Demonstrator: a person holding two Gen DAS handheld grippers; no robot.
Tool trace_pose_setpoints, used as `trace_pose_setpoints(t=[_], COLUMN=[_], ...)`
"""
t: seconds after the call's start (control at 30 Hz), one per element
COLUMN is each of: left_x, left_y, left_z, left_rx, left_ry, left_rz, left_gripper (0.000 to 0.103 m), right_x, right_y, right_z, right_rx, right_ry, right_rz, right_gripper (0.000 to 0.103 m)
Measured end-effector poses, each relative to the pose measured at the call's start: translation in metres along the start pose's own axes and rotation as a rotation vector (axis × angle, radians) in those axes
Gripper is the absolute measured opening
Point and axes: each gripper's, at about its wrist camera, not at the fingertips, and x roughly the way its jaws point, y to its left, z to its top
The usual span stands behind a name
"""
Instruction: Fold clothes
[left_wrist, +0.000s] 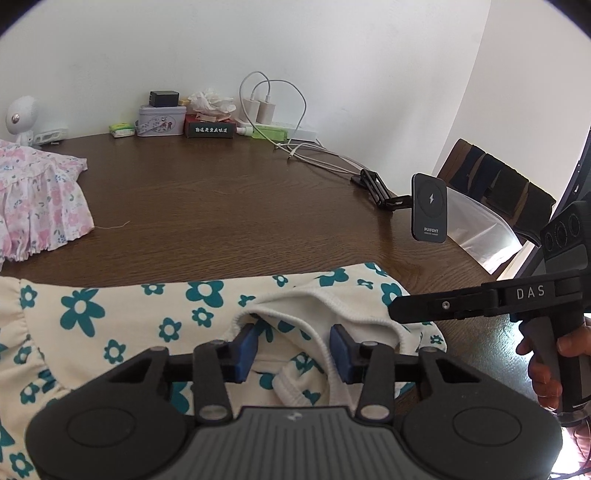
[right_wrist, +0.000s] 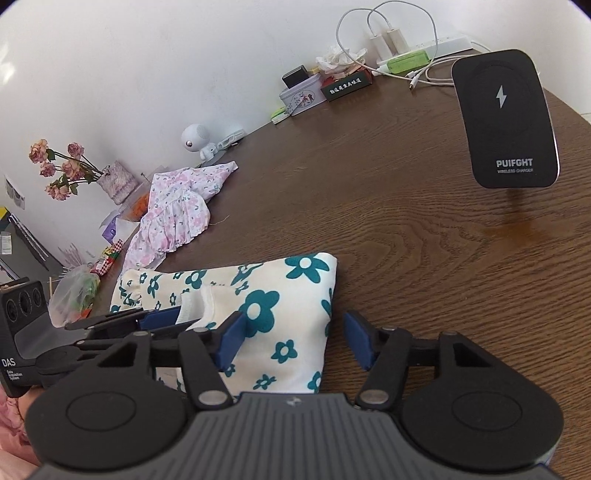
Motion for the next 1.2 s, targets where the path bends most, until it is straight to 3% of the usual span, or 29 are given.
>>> trace_pose_setpoints(t=[0.13,0.33,0.57,0.8,1.03,1.1,1.13,1.2], left_x=[0.0,-0.002,-0.005,-0.005,-0.005,-0.005,-0.005,-0.003], left_y=[0.003,0.012,0.023,0.026,0.026,0.025,0.024,0.019], left_z=[-0.002,-0.006,-0.009,-0.01,-0.01,-0.01,-0.01,-0.008], left_rx=[-0.014,-0.067,-0.123,-0.137,-0.14,-0.15,-0.158,-0.157], left_ry=[-0.011,-0.032,-0.05,-0.055,-0.057,-0.062,-0.064,-0.061], left_rz=[-0.014,-0.053,-0.092,-0.108,-0.107,-0.106,-0.101,-0.095], left_gripper=[0.041,0.041,0.039,0.039,0.039,0.039,0.039,0.041], right_x=[0.003,-0.01,-0.015,-0.018,-0.004,-0.005,-0.006,-0.012], right_y=[-0.001,0.002,-0.001,-0.012,-0.014,-0.012,-0.012,-0.007], right_z=[-0.003,-0.002,-0.012,-0.023,-0.024,-0.023,-0.022,-0.016], right_rx=[0.037,0.094,0.115,0.142,0.192,0.203,0.209,0.19], right_ry=[-0.017,-0.082,-0.072,-0.029,-0.014,-0.024,-0.03,-0.042], right_rz=[0.04,0.122,0.139,0.091,0.143,0.161,0.17,0.174], right_gripper=[0.054,0.044,0.044,0.044,0.048,0.042,0.031,0.022])
